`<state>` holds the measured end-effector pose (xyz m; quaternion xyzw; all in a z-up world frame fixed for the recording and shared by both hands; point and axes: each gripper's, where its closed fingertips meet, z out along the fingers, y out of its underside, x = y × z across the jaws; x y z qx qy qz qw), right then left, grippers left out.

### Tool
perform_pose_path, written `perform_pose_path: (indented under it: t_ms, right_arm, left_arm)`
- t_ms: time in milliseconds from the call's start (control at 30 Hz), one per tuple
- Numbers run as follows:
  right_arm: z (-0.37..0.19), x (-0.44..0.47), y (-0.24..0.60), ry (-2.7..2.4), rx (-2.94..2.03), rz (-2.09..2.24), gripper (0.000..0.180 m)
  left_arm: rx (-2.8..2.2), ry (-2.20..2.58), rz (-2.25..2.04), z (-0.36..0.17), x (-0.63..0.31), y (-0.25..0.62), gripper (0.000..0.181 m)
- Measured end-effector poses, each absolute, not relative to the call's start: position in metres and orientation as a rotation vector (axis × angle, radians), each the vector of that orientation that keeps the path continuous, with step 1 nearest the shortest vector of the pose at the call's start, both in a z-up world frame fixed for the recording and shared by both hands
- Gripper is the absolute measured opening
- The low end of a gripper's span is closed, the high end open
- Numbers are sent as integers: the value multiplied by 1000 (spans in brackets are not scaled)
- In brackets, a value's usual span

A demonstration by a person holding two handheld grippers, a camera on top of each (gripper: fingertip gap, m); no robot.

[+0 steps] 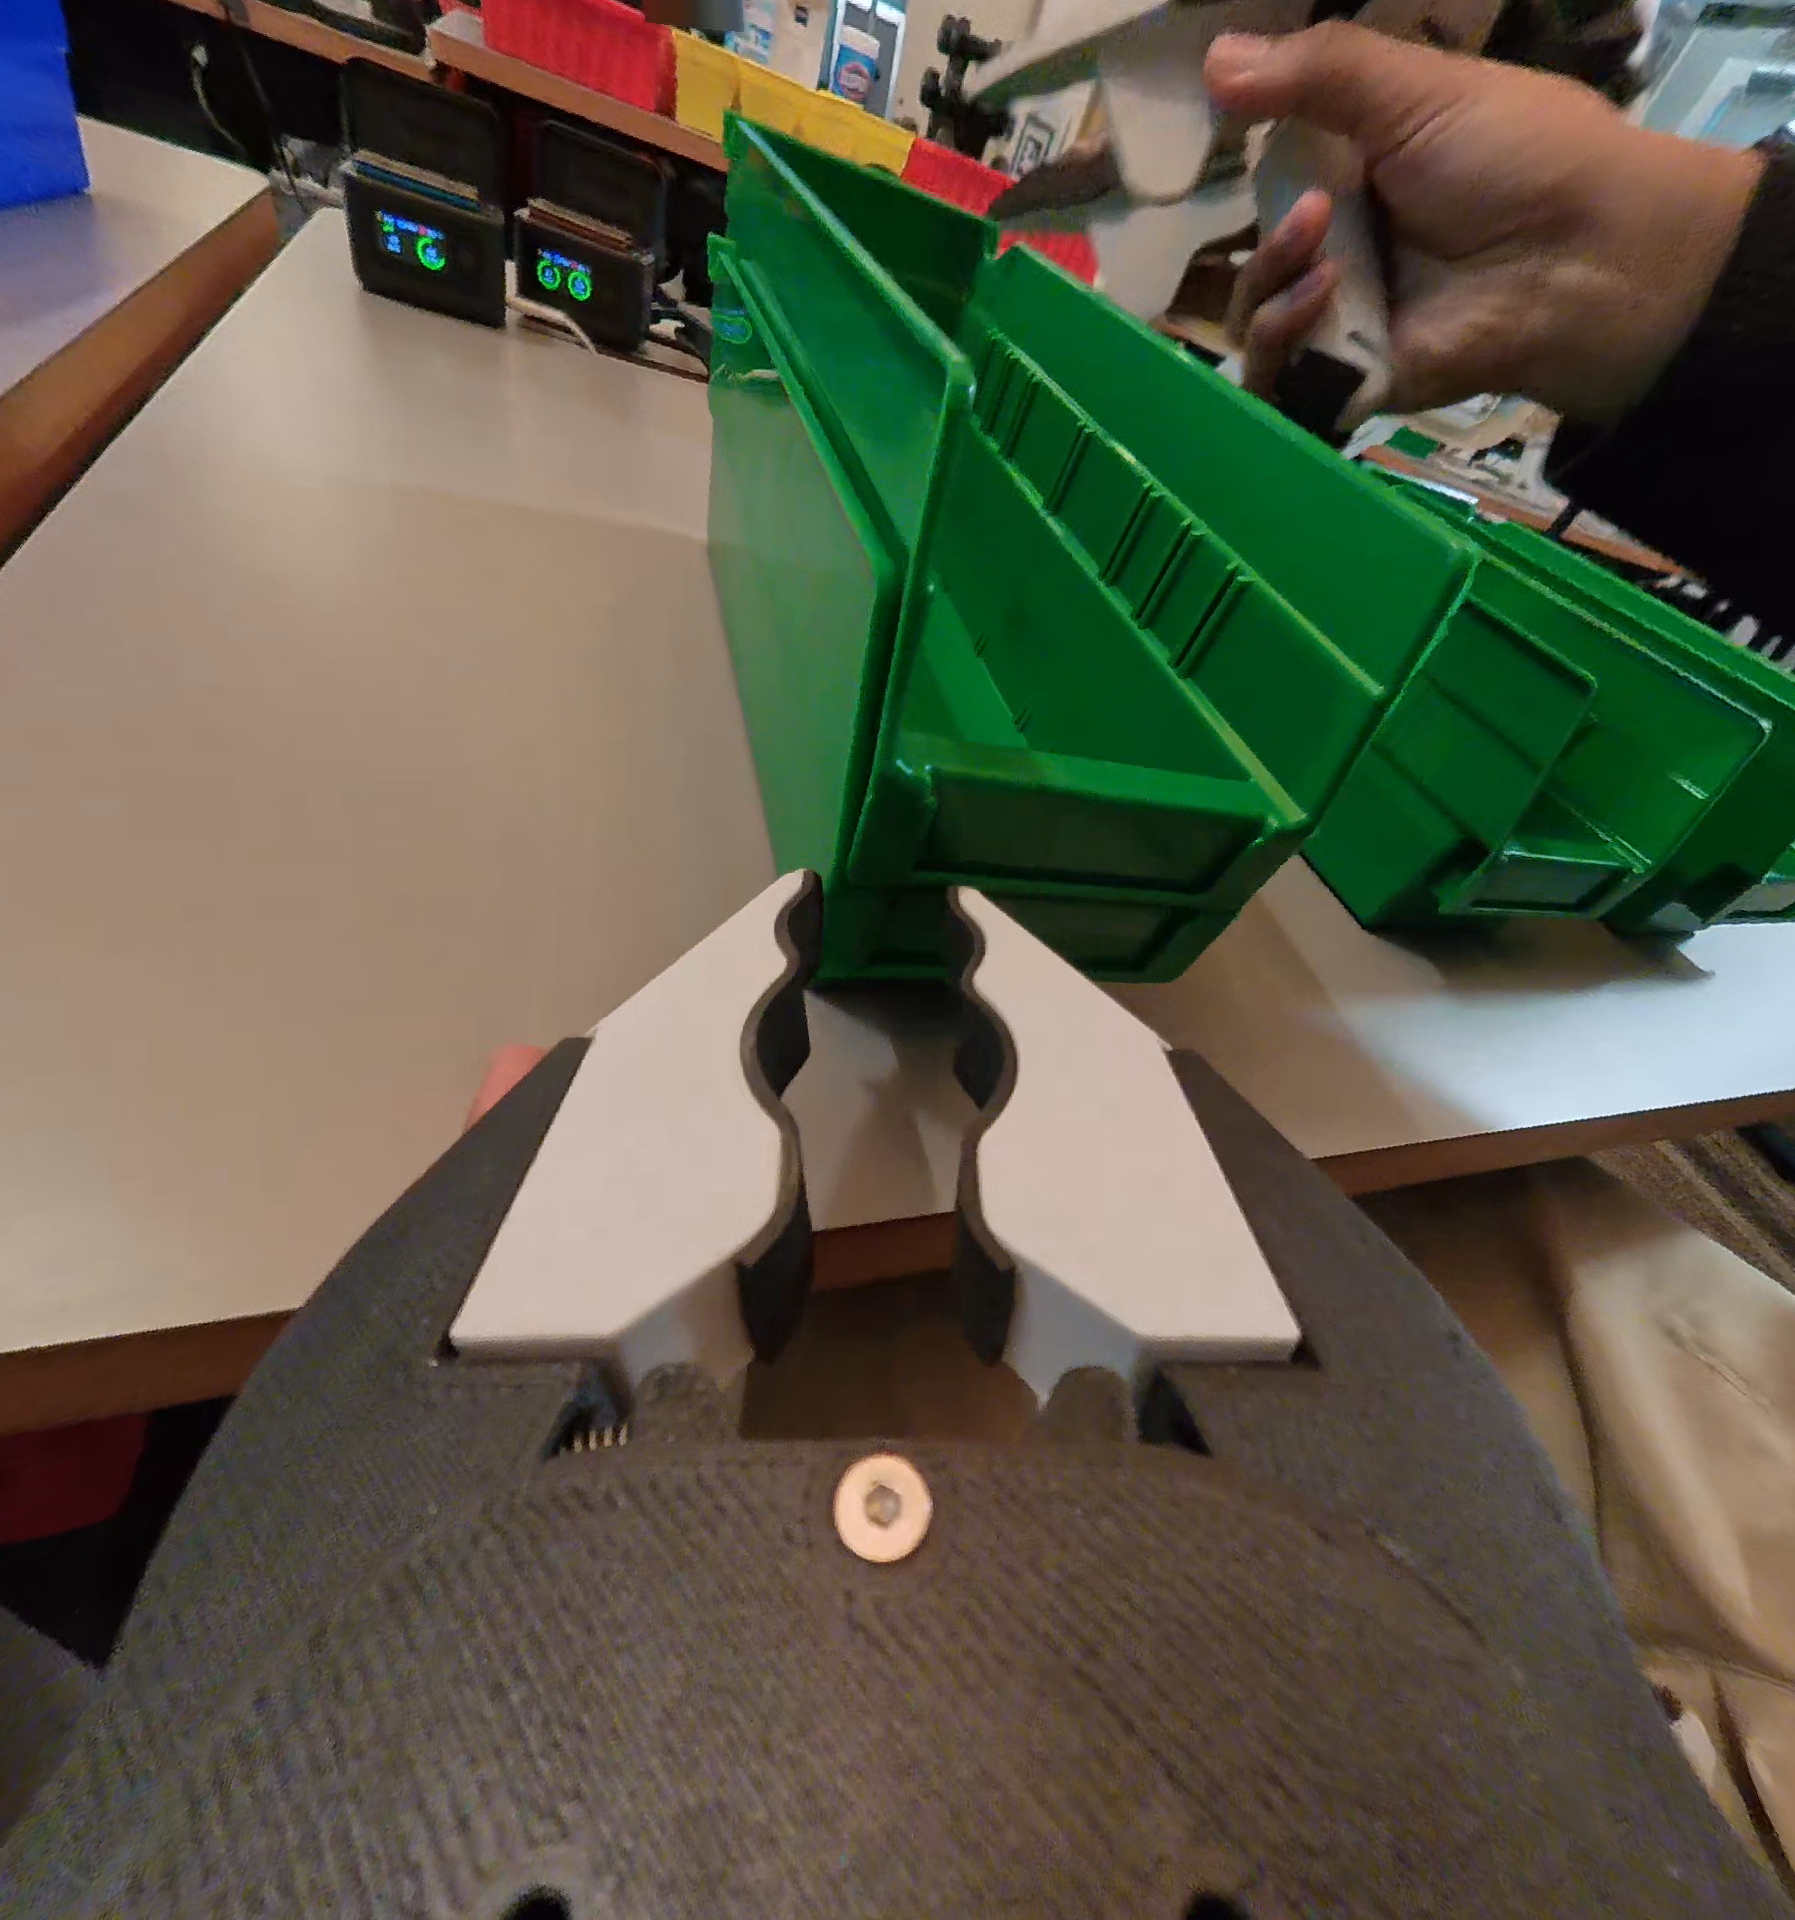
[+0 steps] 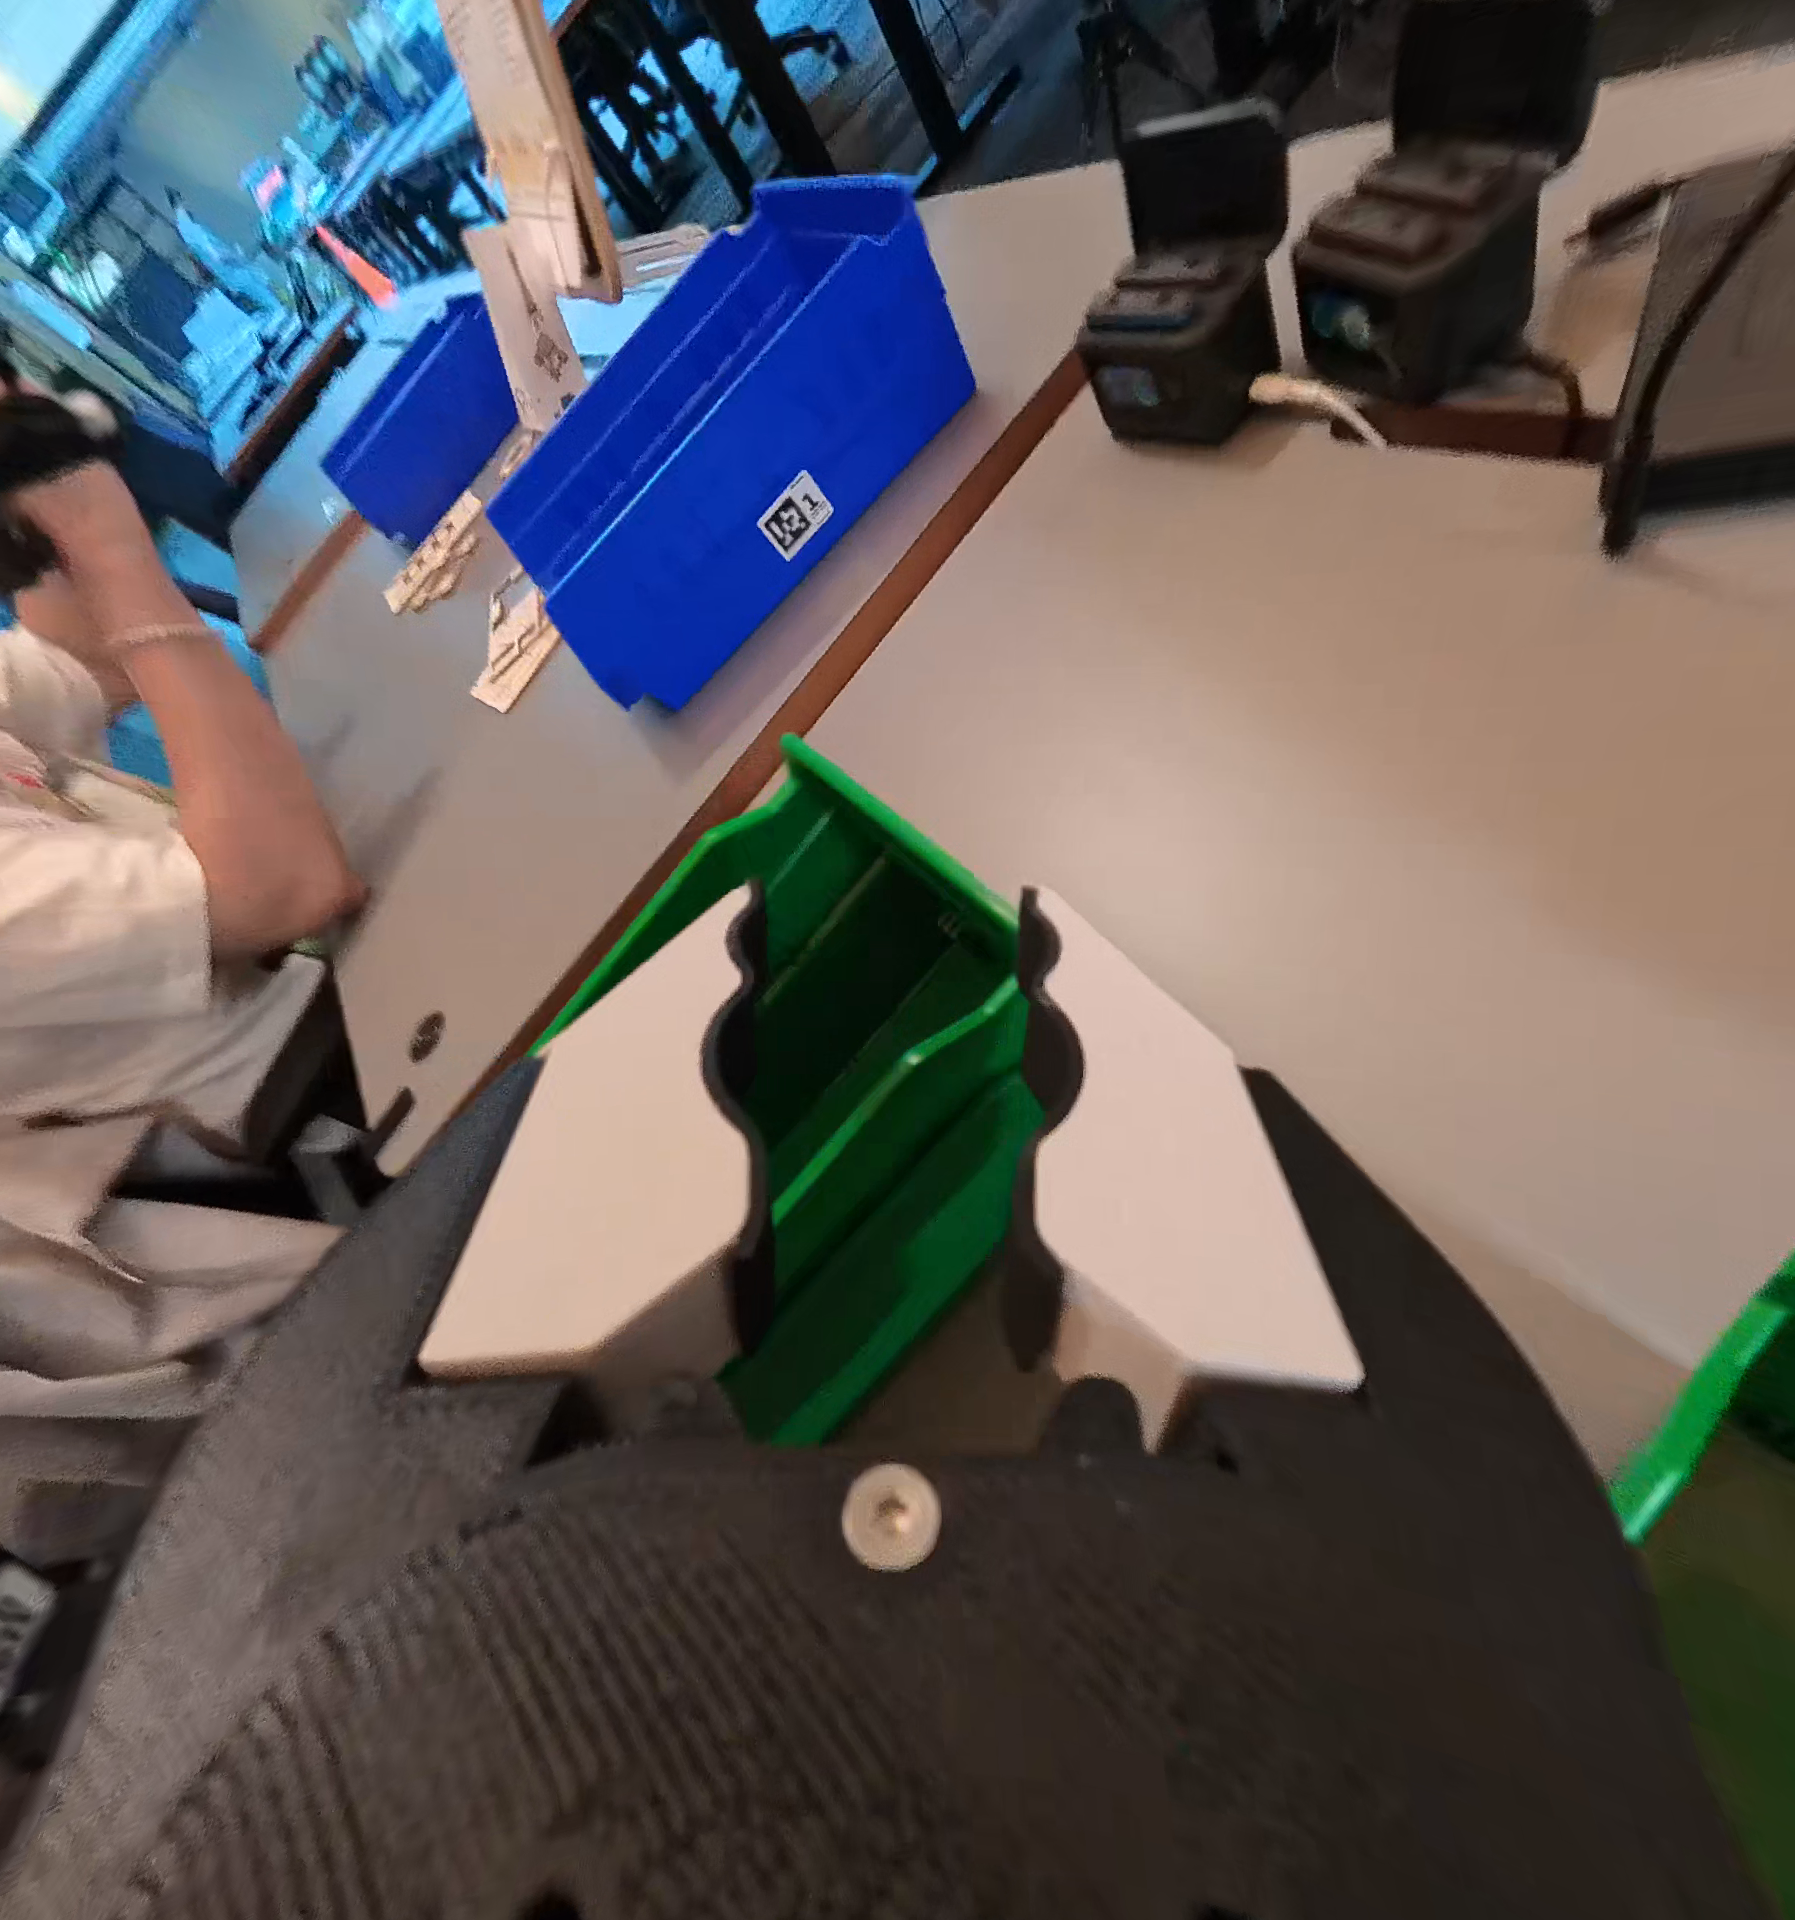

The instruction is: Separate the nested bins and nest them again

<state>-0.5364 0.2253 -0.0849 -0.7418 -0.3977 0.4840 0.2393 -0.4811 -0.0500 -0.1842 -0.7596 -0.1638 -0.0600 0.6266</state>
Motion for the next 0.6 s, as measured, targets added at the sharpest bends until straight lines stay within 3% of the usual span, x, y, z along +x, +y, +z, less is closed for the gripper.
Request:
perform_pose_path:
  t_ms: [267,400,600]
  right_arm:
    - [-42,-515,90,-1633,-1552,1152,50]
    - [-70,-490,9,-1949,-1427,1088,53]
    - [-128,-462,-38,-2296,-1211,632,55]
  left_arm:
    - [-1782,-433,-157,-196,-483,-44,15]
    - [-1782,-439,-144,-197,-484,-42,15]
    - [-1817,-368,-147,-197,-470,-36,10]
